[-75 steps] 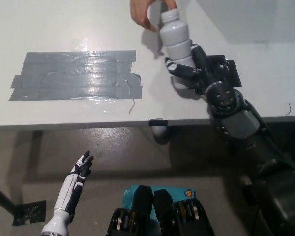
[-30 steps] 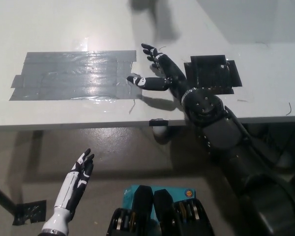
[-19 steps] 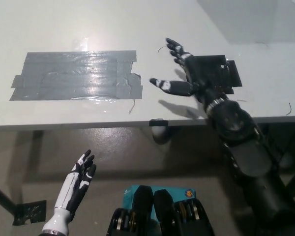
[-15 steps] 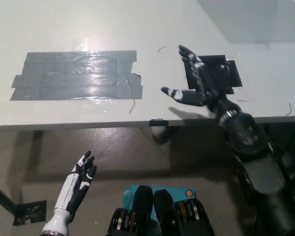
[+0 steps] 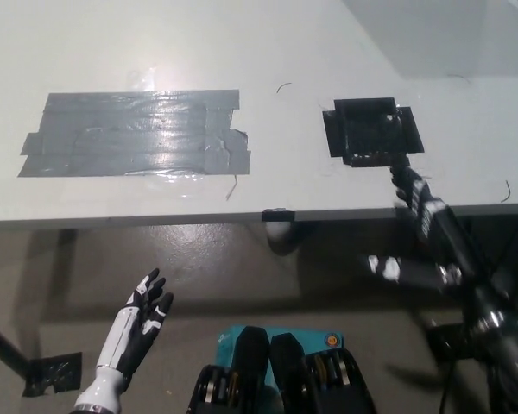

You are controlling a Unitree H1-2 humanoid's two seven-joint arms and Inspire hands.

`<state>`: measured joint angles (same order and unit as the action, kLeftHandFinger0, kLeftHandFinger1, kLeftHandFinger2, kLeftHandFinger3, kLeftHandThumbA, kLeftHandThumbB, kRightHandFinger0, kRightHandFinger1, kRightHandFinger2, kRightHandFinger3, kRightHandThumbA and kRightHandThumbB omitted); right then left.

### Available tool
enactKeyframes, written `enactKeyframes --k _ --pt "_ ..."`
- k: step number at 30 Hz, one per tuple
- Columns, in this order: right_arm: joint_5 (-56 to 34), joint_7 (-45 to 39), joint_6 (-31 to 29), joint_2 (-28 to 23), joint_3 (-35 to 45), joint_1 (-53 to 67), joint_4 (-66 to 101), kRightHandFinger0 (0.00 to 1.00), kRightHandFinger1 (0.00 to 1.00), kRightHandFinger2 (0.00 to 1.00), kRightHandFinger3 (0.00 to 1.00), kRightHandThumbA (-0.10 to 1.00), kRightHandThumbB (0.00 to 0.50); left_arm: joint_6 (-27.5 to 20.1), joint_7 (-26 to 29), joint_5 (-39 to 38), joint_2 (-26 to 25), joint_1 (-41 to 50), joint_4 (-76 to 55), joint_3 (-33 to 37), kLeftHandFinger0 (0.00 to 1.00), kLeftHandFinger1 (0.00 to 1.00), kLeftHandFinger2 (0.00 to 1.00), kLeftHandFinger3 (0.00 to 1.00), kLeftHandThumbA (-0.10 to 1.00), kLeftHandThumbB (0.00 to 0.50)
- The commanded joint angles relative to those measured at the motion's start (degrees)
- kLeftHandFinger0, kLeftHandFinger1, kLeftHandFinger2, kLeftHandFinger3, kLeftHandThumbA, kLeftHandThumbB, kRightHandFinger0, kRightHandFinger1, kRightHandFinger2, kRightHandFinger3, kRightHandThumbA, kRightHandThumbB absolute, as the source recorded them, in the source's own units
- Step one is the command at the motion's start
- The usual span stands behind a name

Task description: A white bottle is kept in the middle of the desk infront of the robot and the robot picks it up with its right hand and passes it to a person

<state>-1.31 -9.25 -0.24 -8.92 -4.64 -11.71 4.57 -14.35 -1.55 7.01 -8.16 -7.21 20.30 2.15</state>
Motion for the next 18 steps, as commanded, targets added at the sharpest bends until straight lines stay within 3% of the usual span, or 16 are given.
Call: enactKeyframes --k 1,4,7,10,12,18 --pt "-7.13 -0.05 -6.03 4.23 2.18 1.54 -1.54 1.00 1.00 1.00 1.00 0.93 0.213 -1.65 1.05 1.25 -1.17 -2.14 -0.28 -0.33 1.00 1.00 1.00 1.00 0.85 0.092" --pt "-5.08 1.10 -8.91 5.70 2.61 1.24 -6.74 1.00 1.00 1.00 1.00 0.90 0.240 -2.11 1.23 1.36 -1.19 -2.52 0.28 -0.28 1.00 1.00 1.00 1.00 0.86 0.094" --pt "-1.43 2.27 -13.66 6.11 2.47 0.09 -16.20 1.00 1.00 1.00 1.00 0.87 0.200 -2.13 1.03 0.99 -0.97 -2.59 0.41 -0.39 1.00 1.00 1.00 1.00 0.85 0.092" --pt "0.80 2.90 -16.53 5.50 1.83 -0.77 -22.47 1.00 1.00 1.00 1.00 0.85 0.201 -1.88 0.92 0.55 -0.81 -2.51 0.01 -0.62 1.00 1.00 1.00 1.00 0.83 0.091" --pt "1.82 2.97 -16.70 4.94 1.38 -1.10 -23.86 1.00 1.00 1.00 1.00 0.88 0.238 -1.97 1.07 1.31 -1.01 -2.70 -0.09 -0.36 1.00 1.00 1.00 1.00 0.85 0.082" --pt "2.16 2.68 -17.62 4.87 1.18 -1.33 -25.24 1.00 1.00 1.00 1.00 0.87 0.228 -2.26 1.20 1.50 -0.92 -3.09 0.49 -0.34 1.00 1.00 1.00 1.00 0.87 0.099"
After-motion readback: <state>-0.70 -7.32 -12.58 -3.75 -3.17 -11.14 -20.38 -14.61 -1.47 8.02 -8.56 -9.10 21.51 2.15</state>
